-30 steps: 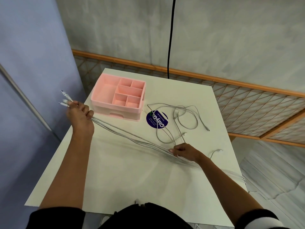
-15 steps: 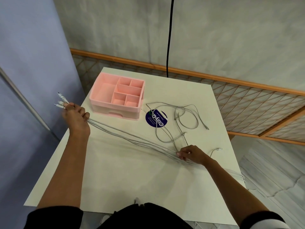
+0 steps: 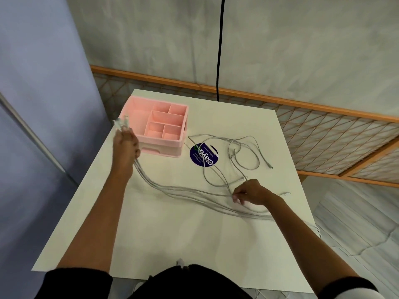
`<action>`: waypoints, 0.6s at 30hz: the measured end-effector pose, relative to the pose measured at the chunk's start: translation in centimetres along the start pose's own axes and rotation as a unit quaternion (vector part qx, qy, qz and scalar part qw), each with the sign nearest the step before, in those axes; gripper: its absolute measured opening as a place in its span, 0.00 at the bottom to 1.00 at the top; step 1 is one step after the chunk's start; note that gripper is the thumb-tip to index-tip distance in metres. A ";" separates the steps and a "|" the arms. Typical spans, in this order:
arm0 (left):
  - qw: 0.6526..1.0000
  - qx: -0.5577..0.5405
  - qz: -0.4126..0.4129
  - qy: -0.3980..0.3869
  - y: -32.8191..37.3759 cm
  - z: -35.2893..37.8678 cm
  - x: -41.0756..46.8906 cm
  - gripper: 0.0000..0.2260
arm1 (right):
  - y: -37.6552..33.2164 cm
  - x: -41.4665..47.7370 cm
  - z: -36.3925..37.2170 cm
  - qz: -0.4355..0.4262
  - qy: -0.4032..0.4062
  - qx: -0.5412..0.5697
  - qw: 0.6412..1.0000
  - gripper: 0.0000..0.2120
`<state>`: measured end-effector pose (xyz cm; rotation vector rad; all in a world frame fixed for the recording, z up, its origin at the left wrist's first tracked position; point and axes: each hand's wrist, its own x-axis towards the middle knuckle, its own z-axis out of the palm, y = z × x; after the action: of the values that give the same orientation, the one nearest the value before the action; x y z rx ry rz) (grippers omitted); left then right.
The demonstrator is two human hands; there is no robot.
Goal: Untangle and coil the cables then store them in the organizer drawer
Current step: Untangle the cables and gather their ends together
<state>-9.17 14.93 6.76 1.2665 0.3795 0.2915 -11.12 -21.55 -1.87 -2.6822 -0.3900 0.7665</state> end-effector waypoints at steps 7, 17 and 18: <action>0.959 0.210 -0.038 -0.188 -3.2 5.6 -3.9 0.10 | -6.0 0.5 -4.3 -0.047 -0.085 0.056 0.994 0.08; 0.913 0.288 -0.075 -0.279 -4.0 7.0 -5.3 0.13 | -9.9 1.6 -6.6 -0.171 0.085 0.156 0.969 0.11; 0.920 0.276 -0.066 -0.269 -4.0 7.1 -5.1 0.14 | -10.0 1.8 -6.5 -0.173 0.082 0.156 0.969 0.11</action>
<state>-10.71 5.51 5.29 1.7976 0.0636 -0.3079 -7.82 -13.34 6.27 -2.2769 -0.6171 0.4546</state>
